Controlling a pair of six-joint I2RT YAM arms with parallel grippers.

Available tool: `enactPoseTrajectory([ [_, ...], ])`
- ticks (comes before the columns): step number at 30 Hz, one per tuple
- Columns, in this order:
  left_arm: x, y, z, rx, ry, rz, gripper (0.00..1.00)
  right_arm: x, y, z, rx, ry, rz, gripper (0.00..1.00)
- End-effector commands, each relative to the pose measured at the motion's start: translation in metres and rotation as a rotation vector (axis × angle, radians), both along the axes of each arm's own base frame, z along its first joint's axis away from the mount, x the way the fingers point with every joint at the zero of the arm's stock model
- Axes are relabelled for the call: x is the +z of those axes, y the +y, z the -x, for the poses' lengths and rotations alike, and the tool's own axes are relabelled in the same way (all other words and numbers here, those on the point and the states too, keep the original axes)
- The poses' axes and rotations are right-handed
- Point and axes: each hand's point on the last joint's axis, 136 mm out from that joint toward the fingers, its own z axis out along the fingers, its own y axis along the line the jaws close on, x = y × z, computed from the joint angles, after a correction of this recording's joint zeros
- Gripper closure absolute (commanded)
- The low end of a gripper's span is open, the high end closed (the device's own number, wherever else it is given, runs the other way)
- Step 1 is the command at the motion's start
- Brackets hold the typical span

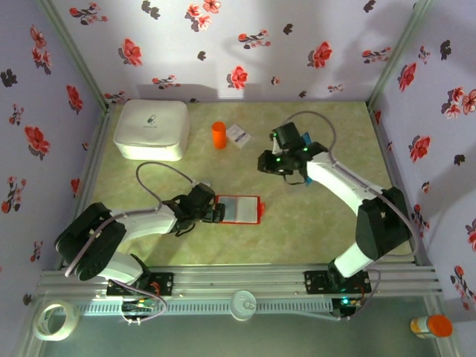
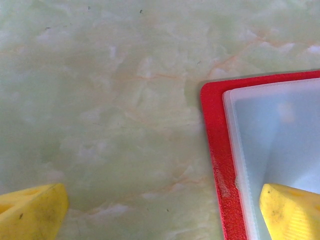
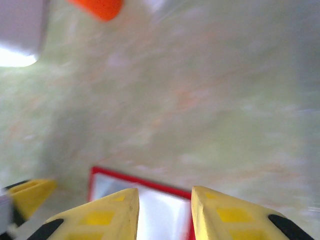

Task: Put the credit cards into the card holder
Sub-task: Pick up the credit card from the storage box.

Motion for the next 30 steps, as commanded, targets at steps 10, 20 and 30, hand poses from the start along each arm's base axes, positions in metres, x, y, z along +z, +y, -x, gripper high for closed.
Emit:
enactPoseTrajectory([
  [10,-0.016,0.01,0.01,0.003,0.055,-0.062,0.0,-0.011,-0.143,-0.008,-0.096,0.075,0.619,0.66],
  [20,-0.016,0.012,0.011,0.01,0.055,-0.063,0.0,-0.032,-0.157,-0.016,-0.107,0.121,0.671,0.68],
  [30,-0.017,0.012,0.012,0.009,0.056,-0.063,0.0,-0.043,-0.141,-0.019,-0.081,0.145,0.591,0.75],
])
